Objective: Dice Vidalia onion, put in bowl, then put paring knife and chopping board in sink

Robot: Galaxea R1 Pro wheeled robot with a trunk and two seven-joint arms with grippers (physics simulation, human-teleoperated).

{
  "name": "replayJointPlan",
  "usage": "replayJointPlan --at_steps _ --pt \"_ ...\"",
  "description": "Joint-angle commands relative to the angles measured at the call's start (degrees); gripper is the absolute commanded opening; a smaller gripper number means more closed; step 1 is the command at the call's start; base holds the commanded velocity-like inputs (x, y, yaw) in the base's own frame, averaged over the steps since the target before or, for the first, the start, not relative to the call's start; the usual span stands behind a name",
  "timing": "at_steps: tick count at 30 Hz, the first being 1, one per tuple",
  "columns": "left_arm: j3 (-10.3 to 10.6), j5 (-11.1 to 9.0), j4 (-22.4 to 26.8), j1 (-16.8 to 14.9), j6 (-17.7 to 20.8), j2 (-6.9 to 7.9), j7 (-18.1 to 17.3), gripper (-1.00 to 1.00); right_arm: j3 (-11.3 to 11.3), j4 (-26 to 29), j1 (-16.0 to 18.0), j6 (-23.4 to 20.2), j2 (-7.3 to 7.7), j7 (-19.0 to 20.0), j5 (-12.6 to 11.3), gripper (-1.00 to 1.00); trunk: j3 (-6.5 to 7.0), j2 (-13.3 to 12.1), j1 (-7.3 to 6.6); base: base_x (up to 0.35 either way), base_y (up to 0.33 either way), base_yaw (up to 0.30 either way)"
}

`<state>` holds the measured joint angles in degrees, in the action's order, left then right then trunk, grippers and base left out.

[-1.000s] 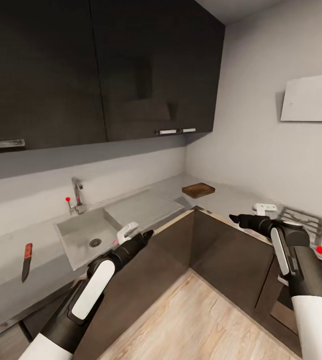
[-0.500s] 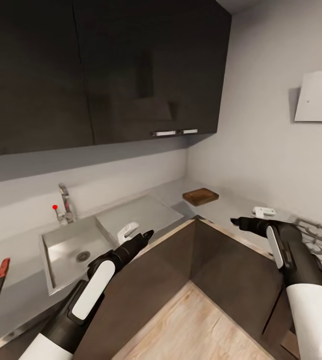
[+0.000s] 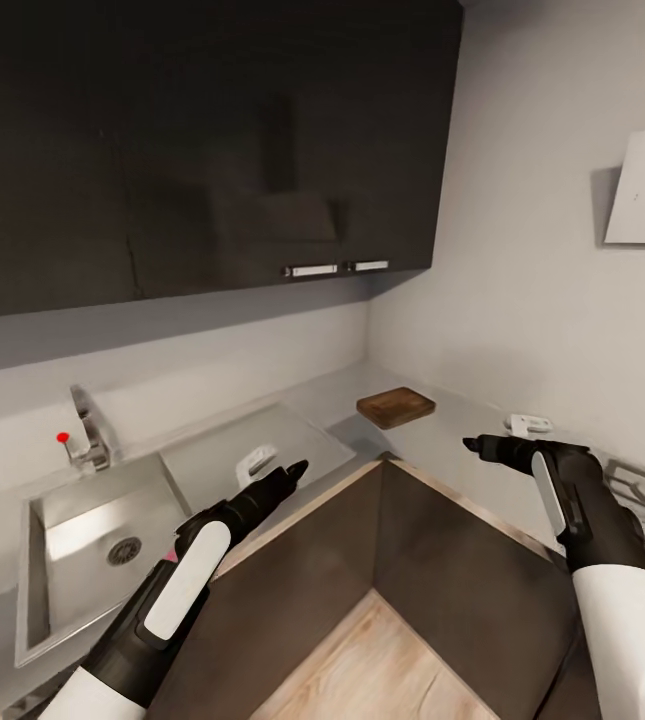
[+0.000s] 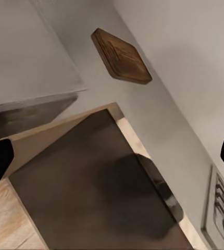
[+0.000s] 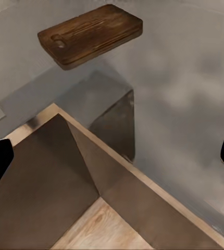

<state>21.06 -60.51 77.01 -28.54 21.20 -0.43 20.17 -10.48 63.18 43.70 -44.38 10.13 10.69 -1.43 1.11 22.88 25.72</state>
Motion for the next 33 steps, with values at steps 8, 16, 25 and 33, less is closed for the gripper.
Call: replayJointPlan --at_steps 8,16,25,33 --pt "0.03 -0.65 0.07 -0.03 0.07 -0.15 0.48 1.0 0.02 1.28 -0.39 0.02 -0.02 0.43 -0.14 1.0 -0.02 0.04 0.06 0.346 -0.151 0.0" --pt "0.1 -0.69 0.1 -0.03 0.07 -0.19 0.48 1.0 0.02 1.42 -0.29 -0.36 -0.02 0.29 -0.42 1.0 -0.02 0.04 0.06 0.346 -0.146 0.227" --pt "0.23 -0.8 0.83 0.05 0.07 -0.2 0.38 1.0 0.02 1.42 -0.29 -0.34 -0.02 0.21 -0.35 1.0 -0.02 0.04 0.06 0.33 -0.174 0.28" --pt "0.36 -0.83 1.05 0.06 0.07 -0.49 0.31 1.0 0.03 1.42 -0.29 -0.31 -0.02 0.34 -0.29 1.0 -0.02 0.04 0.06 0.258 -0.165 0.274"
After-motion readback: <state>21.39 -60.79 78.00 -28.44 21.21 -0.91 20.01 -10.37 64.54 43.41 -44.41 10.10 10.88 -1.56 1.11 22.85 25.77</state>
